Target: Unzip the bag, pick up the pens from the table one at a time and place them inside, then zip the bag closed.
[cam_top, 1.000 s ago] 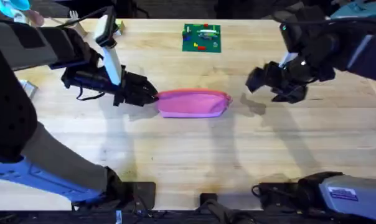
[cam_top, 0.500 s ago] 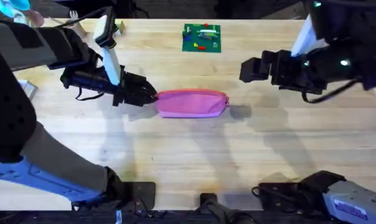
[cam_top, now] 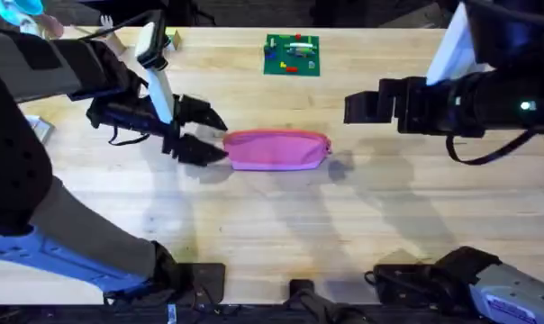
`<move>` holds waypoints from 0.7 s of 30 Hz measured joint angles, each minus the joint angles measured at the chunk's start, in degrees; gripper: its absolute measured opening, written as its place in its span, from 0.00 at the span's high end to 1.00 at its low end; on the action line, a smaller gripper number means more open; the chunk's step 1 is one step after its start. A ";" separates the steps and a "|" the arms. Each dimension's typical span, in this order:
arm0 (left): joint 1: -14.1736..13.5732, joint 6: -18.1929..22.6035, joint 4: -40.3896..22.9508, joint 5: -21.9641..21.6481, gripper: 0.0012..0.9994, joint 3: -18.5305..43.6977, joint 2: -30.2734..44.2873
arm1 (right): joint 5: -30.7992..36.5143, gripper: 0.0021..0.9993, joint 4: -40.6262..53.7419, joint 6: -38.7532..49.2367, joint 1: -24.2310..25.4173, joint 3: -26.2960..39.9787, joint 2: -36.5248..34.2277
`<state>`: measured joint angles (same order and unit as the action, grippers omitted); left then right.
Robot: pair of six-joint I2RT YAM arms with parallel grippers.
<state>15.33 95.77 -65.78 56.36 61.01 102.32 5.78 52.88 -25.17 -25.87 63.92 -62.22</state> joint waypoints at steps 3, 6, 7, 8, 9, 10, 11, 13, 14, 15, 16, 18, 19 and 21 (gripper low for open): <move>0.00 -0.20 -0.02 -0.30 0.02 0.00 0.00 | -0.01 0.00 -0.01 0.13 0.00 0.00 0.00; 0.00 -0.18 0.04 -0.48 0.01 0.00 0.00 | 0.00 0.00 0.02 0.17 0.00 0.00 0.00; 0.00 -0.17 0.06 -0.50 0.01 0.00 0.00 | 0.00 0.00 0.02 0.20 0.00 0.00 0.02; -0.01 -0.17 -0.01 -0.49 0.01 0.00 0.00 | 0.00 0.00 0.02 0.26 0.00 0.00 0.00; 0.00 -0.19 -0.12 -0.62 0.01 0.00 0.00 | 0.00 0.00 0.02 0.37 0.00 0.00 0.00; 0.00 -0.17 -0.39 -0.82 0.01 0.00 0.00 | 0.00 0.00 0.02 0.42 0.00 0.00 0.02; -0.01 -0.17 -0.83 -1.10 0.00 0.00 0.00 | 0.00 0.00 0.02 0.66 0.00 0.00 0.00; 0.00 -0.17 -2.23 -1.71 0.00 0.00 -0.02 | 0.00 0.00 0.02 1.28 0.00 0.00 0.00; -0.01 -0.18 -2.90 -1.97 0.00 0.03 -0.09 | -0.01 0.00 0.03 1.59 0.00 0.00 0.01; -0.02 -0.20 -3.52 -2.21 0.00 0.10 -0.29 | 0.00 0.00 0.04 1.92 0.00 0.00 0.00; 0.00 -0.20 -4.14 -2.43 0.00 0.18 -0.82 | 0.00 0.00 0.11 2.34 0.00 0.00 0.02; 0.00 -0.23 -5.07 -2.91 0.00 0.47 -2.69 | 0.00 0.00 0.49 3.10 0.00 0.00 0.00; 0.00 -0.50 -5.33 -3.34 0.00 0.68 -4.15 | 0.00 0.00 0.83 3.47 0.00 0.00 0.00; 0.00 -1.97 -5.41 -4.19 0.00 0.98 -7.41 | 0.00 0.00 1.46 4.05 0.00 0.00 0.00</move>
<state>15.33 93.80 -71.19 52.16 61.99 94.91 5.78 54.34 -21.12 -25.87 63.92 -62.22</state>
